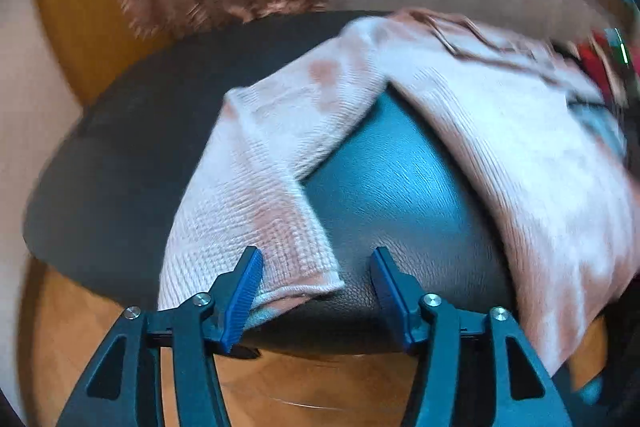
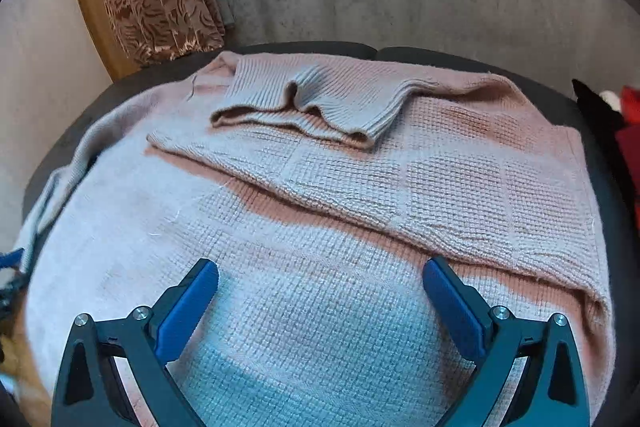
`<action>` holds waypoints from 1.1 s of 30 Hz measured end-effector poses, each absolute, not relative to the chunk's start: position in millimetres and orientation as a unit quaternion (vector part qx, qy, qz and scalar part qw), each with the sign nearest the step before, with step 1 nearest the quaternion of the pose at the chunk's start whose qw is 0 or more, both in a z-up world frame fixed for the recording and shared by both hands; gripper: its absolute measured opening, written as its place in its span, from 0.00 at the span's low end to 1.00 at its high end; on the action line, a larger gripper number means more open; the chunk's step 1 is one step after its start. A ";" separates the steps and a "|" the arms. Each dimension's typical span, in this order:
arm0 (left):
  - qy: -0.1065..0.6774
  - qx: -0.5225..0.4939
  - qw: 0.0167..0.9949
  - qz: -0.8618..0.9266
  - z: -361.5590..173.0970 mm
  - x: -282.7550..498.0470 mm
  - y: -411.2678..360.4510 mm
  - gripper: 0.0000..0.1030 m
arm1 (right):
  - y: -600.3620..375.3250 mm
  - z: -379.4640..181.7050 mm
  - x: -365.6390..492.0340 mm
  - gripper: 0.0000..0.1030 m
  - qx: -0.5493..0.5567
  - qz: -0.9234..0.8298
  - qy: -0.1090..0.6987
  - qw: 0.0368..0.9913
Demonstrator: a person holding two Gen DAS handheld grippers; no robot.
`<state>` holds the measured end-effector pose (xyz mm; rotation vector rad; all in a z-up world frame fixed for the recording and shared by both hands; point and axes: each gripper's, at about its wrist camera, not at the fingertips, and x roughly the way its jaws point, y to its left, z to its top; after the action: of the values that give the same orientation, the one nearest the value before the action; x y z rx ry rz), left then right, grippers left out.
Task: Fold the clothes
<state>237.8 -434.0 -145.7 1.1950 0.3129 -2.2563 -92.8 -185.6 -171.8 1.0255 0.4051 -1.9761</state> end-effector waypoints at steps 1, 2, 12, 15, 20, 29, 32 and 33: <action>0.130 0.443 0.289 -0.839 -144.8 240.1 -438.2 0.40 | -188.0 -172.3 -91.6 1.00 0.408 -0.791 0.173 0.422; 0.143 0.439 0.297 -0.836 -143.4 242.9 -442.2 0.29 | -190.3 -172.8 -90.2 1.00 0.406 -0.792 0.183 0.418; 0.412 0.288 0.260 -0.825 -101.4 287.9 -518.5 0.08 | -189.3 -170.4 -89.9 1.00 0.399 -0.795 0.194 0.414; 0.453 0.218 0.222 -0.836 -65.1 284.3 -537.6 0.08 | -187.6 -170.0 -89.3 1.00 0.399 -0.795 0.191 0.415; 0.457 0.150 0.150 -0.864 -3.7 237.3 -543.5 0.08 | -184.8 -169.7 -88.6 1.00 0.399 -0.795 0.180 0.420; 0.407 0.169 0.007 -0.898 49.4 71.0 -473.4 0.09 | -178.0 -167.2 -91.9 1.00 0.402 -0.792 0.147 0.435; 0.393 0.206 -0.023 -0.896 40.6 14.7 -443.8 0.09 | -174.1 -166.8 -93.1 1.00 0.404 -0.791 0.133 0.440; 0.391 0.221 -0.029 -0.893 31.4 0.4 -435.1 0.09 | -173.6 -166.9 -93.6 1.00 0.404 -0.790 0.130 0.442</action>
<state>0.4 -435.1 31.4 0.7060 1.2500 -2.8586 -93.6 -173.6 -166.9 1.0037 0.3217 -1.9613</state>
